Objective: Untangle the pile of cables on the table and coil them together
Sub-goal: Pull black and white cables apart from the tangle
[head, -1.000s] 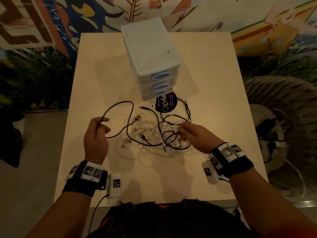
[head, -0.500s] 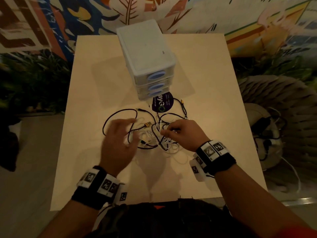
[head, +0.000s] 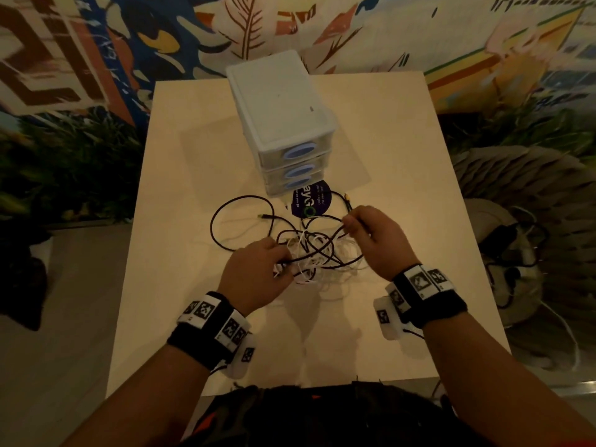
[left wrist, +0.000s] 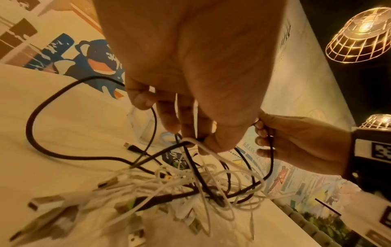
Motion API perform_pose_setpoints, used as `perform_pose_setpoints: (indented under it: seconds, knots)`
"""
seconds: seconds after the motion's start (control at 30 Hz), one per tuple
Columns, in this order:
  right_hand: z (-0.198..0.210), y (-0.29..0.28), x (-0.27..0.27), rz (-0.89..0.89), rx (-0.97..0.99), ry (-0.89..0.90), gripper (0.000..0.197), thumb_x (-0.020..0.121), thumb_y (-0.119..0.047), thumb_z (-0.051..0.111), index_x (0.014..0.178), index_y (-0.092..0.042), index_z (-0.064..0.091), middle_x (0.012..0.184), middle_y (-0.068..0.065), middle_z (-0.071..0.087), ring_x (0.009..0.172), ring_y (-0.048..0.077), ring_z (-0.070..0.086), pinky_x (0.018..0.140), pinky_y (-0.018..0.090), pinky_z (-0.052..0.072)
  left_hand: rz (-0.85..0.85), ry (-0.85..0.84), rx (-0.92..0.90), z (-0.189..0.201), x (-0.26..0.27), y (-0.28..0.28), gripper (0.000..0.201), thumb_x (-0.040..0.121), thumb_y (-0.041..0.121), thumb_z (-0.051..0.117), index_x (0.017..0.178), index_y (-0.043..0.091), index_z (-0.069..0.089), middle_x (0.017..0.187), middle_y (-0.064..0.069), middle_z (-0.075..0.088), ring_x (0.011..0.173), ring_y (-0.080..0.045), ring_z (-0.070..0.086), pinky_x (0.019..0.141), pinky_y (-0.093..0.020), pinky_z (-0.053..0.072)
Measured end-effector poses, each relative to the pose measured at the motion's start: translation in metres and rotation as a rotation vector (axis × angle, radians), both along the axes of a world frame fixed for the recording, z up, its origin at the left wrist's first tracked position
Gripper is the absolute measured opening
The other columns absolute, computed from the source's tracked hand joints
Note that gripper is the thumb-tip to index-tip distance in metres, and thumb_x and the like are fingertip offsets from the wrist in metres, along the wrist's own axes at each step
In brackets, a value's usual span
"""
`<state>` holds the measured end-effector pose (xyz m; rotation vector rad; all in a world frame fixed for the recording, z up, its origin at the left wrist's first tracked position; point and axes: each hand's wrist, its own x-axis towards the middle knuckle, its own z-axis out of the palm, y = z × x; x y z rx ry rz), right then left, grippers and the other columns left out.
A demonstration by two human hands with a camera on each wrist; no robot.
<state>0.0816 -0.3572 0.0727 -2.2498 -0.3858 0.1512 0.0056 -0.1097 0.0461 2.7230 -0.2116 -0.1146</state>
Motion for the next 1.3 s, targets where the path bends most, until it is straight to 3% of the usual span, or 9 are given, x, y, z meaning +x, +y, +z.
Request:
perform_pose_setpoints:
  seconds: [0.17, 0.33, 0.57, 0.67, 0.8, 0.97, 1.03, 1.17, 1.3]
  knots:
    - [-0.017, -0.027, 0.013, -0.063, -0.235, 0.179, 0.027, 0.105, -0.031, 0.048, 0.097, -0.015, 0.068, 0.097, 0.007, 0.064, 0.093, 0.026, 0.060, 0.075, 0.030, 0.036, -0.013, -0.029, -0.002, -0.005, -0.004, 0.005, 0.036, 0.093, 0.049, 0.045, 0.096, 0.027, 0.073, 0.084, 0.006, 0.063, 0.077, -0.022, 0.060, 0.062, -0.038, 0.048]
    - [0.015, -0.003, 0.001, 0.141, -0.070, -0.139, 0.035, 0.092, -0.015, 0.053, 0.124, -0.021, 0.066, 0.123, 0.000, 0.065, 0.113, 0.016, 0.057, 0.099, 0.031, 0.043, -0.075, -0.119, 0.018, 0.002, 0.003, -0.002, 0.038, 0.100, 0.046, 0.045, 0.108, 0.027, 0.076, 0.087, 0.004, 0.066, 0.075, -0.024, 0.060, 0.059, -0.036, 0.045]
    - [0.021, 0.052, -0.010, 0.370, -0.314, 0.122, 0.038, 0.095, -0.058, 0.055, 0.115, -0.026, 0.057, 0.105, -0.002, 0.068, 0.092, 0.016, 0.062, 0.075, 0.032, 0.045, -0.036, -0.023, -0.222, 0.007, 0.007, -0.002, 0.023, 0.098, 0.043, 0.050, 0.101, 0.029, 0.068, 0.084, 0.013, 0.049, 0.068, -0.008, 0.046, 0.056, -0.027, 0.035]
    - [0.024, 0.045, 0.001, 0.316, -0.264, -0.006, 0.031, 0.095, -0.053, 0.060, 0.102, -0.023, 0.065, 0.095, -0.006, 0.067, 0.084, 0.012, 0.058, 0.070, 0.026, 0.038, -0.011, 0.054, -0.155, -0.004, 0.003, 0.004, 0.019, 0.092, 0.040, 0.065, 0.079, 0.031, 0.055, 0.081, 0.011, 0.052, 0.069, -0.014, 0.054, 0.059, -0.032, 0.042]
    - [0.036, 0.027, 0.020, 0.197, -0.147, -0.099, 0.021, 0.096, -0.043, 0.063, 0.096, -0.024, 0.071, 0.076, -0.020, 0.053, 0.068, 0.000, 0.047, 0.064, 0.010, 0.033, 0.021, 0.137, -0.061, -0.021, -0.008, 0.011, 0.021, 0.091, 0.050, 0.062, 0.082, 0.030, 0.061, 0.088, 0.009, 0.053, 0.073, -0.015, 0.059, 0.060, -0.033, 0.049]
    - [0.034, -0.004, 0.030, 0.046, -0.254, -0.041, 0.025, 0.099, -0.039, 0.060, 0.094, -0.018, 0.071, 0.075, -0.002, 0.054, 0.074, 0.018, 0.052, 0.066, 0.031, 0.031, 0.015, 0.036, -0.094, -0.022, -0.007, 0.014, 0.029, 0.100, 0.047, 0.056, 0.090, 0.025, 0.071, 0.087, 0.005, 0.058, 0.077, -0.019, 0.057, 0.062, -0.034, 0.047]
    - [0.028, -0.011, 0.028, 0.109, -0.288, 0.056, 0.018, 0.094, -0.033, 0.066, 0.106, -0.021, 0.073, 0.088, 0.001, 0.060, 0.087, 0.021, 0.059, 0.073, 0.027, 0.035, -0.030, -0.045, -0.053, -0.014, -0.005, 0.014, 0.036, 0.101, 0.046, 0.050, 0.089, 0.021, 0.072, 0.086, 0.003, 0.062, 0.077, -0.022, 0.057, 0.063, -0.034, 0.045]
    - [0.040, 0.004, 0.016, 0.195, -0.221, -0.047, 0.080, 0.078, -0.030, 0.073, 0.151, -0.030, 0.040, 0.133, 0.001, 0.055, 0.124, 0.019, 0.049, 0.105, 0.034, 0.038, -0.081, -0.096, 0.041, 0.001, -0.001, 0.006, 0.039, 0.102, 0.044, 0.041, 0.090, 0.019, 0.069, 0.088, 0.003, 0.068, 0.079, -0.023, 0.056, 0.064, -0.038, 0.048]
    - [0.058, 0.043, 0.000, 0.334, -0.222, -0.299, 0.076, 0.074, -0.042, 0.066, 0.147, -0.029, 0.048, 0.135, -0.003, 0.056, 0.130, 0.020, 0.044, 0.112, 0.040, 0.027, -0.120, -0.052, 0.003, 0.005, 0.001, -0.002, 0.041, 0.103, 0.044, 0.033, 0.094, 0.019, 0.064, 0.083, 0.001, 0.066, 0.077, -0.026, 0.054, 0.062, -0.040, 0.045]
